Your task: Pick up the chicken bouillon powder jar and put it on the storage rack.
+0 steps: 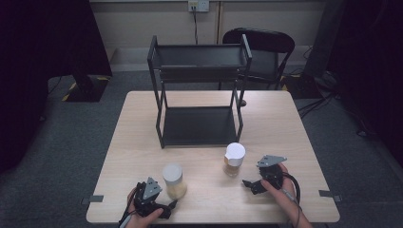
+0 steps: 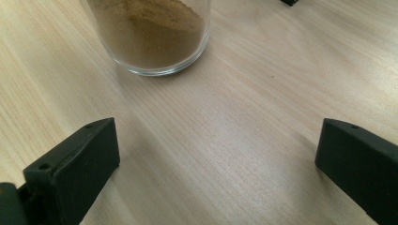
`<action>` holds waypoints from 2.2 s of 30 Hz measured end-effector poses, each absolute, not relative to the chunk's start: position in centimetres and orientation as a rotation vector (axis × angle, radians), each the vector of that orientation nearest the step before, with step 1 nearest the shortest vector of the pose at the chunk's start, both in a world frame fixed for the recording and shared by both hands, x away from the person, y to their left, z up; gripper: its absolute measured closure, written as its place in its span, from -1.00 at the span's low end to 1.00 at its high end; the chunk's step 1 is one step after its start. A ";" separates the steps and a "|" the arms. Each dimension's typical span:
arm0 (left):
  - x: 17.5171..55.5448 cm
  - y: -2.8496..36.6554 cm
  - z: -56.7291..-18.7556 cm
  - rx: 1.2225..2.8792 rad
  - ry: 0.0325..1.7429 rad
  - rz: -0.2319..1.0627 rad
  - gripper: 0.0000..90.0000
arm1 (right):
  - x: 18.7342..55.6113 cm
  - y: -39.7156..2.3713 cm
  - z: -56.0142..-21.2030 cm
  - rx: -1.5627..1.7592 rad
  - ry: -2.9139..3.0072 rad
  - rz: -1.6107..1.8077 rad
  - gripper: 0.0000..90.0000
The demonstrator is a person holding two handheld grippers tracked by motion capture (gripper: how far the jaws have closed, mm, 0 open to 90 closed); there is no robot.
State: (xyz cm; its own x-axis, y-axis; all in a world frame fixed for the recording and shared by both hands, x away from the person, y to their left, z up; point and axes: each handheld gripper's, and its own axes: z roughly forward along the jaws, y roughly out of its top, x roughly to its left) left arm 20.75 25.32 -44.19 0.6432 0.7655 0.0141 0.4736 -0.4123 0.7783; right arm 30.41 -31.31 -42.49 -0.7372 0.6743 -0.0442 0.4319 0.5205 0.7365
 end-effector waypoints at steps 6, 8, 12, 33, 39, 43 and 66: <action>21.0 25.5 -44.0 2.066 0.982 0.450 -0.96 | 30.4 -31.3 -42.5 0.921 2.439 1.049 -1.00; 21.0 25.6 -43.9 2.057 0.988 0.441 -0.96 | 30.4 -31.3 -42.5 0.921 2.439 1.049 -1.00; 21.0 25.6 -43.6 2.030 0.980 0.430 -0.95 | 30.4 -31.3 -42.5 0.922 2.439 1.049 -1.00; 21.9 25.4 -42.1 1.917 0.968 0.364 -0.95 | 30.4 -31.3 -42.5 0.923 2.439 1.049 -1.00; 22.1 24.9 -41.6 1.889 0.957 0.383 -0.83 | 30.4 -31.3 -42.5 0.922 2.439 1.049 -1.00; 22.4 24.7 -41.3 1.883 0.949 0.374 -0.71 | 30.4 -31.3 -42.5 0.923 2.439 1.049 -1.00; 23.3 23.7 -39.6 1.948 0.871 0.452 -0.23 | 30.4 -31.3 -42.5 0.921 2.439 1.048 -1.00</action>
State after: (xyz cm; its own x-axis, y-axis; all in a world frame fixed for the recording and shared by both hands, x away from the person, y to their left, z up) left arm 23.31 23.73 -39.57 0.6816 0.7309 -0.0359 0.3912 -0.3225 0.8619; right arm 30.39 -31.29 -42.49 -0.7365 0.6749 -0.0452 0.4318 0.5205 0.7366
